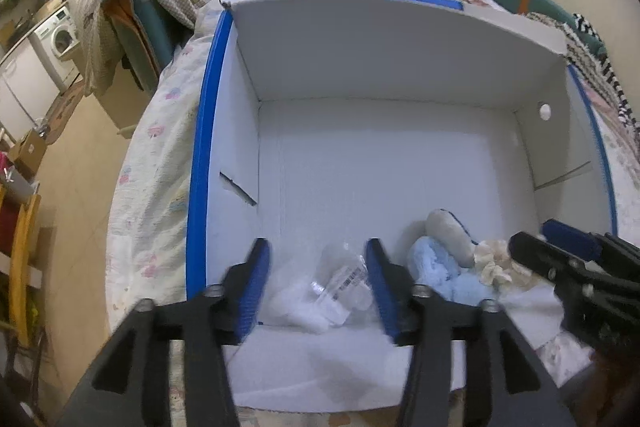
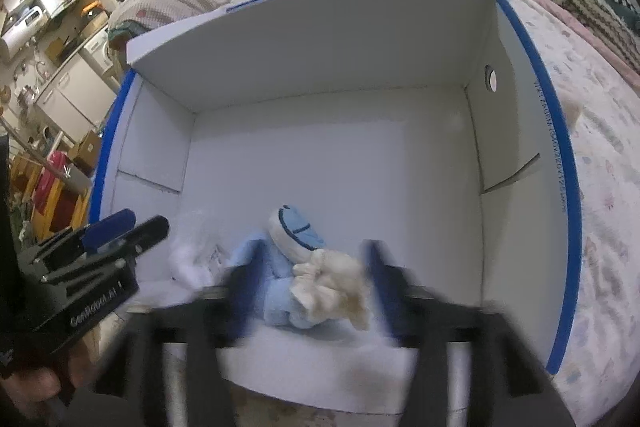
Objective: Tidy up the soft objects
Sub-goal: 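Lower the white sock into the box with left tool while right drops scrunchie, then withdraw both open tools from the box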
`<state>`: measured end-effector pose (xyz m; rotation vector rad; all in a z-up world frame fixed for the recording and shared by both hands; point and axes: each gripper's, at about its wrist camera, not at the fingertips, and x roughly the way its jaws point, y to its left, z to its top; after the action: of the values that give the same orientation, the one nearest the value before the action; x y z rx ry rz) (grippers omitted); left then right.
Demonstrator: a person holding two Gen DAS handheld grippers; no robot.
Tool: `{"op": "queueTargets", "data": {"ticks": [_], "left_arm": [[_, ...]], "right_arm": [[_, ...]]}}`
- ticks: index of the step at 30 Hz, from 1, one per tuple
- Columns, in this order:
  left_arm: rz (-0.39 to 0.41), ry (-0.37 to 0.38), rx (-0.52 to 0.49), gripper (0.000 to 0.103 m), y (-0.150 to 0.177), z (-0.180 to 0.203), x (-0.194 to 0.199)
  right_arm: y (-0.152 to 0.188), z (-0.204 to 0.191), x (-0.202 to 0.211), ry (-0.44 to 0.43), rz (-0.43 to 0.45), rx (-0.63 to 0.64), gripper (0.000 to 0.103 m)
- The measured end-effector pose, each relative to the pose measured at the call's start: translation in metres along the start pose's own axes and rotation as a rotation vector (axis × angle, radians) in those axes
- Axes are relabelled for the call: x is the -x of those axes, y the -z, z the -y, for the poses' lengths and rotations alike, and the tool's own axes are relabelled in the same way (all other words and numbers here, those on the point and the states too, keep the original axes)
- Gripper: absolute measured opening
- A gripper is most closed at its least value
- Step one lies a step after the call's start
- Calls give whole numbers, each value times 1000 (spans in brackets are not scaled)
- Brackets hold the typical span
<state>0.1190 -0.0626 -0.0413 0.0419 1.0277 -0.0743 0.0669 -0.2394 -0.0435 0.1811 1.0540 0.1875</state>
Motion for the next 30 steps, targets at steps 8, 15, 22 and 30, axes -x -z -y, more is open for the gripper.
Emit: {"op": "queueTargets", "data": {"ticks": [8,15,22,30], "left_arm": [[47,4,6,62,4,-3,16],[69,-13,15,63,6,-8,28],[71,-8,23,63,10,-11,36],[143,-43,9,63,16,-17,58]], "right_arm": [[3,3,14,10,74,-34,103],[6,4,25,9,113,-55,103],[9,5,32,23,127,-57,103],[14,4,35,28,128,-50,103]]}}
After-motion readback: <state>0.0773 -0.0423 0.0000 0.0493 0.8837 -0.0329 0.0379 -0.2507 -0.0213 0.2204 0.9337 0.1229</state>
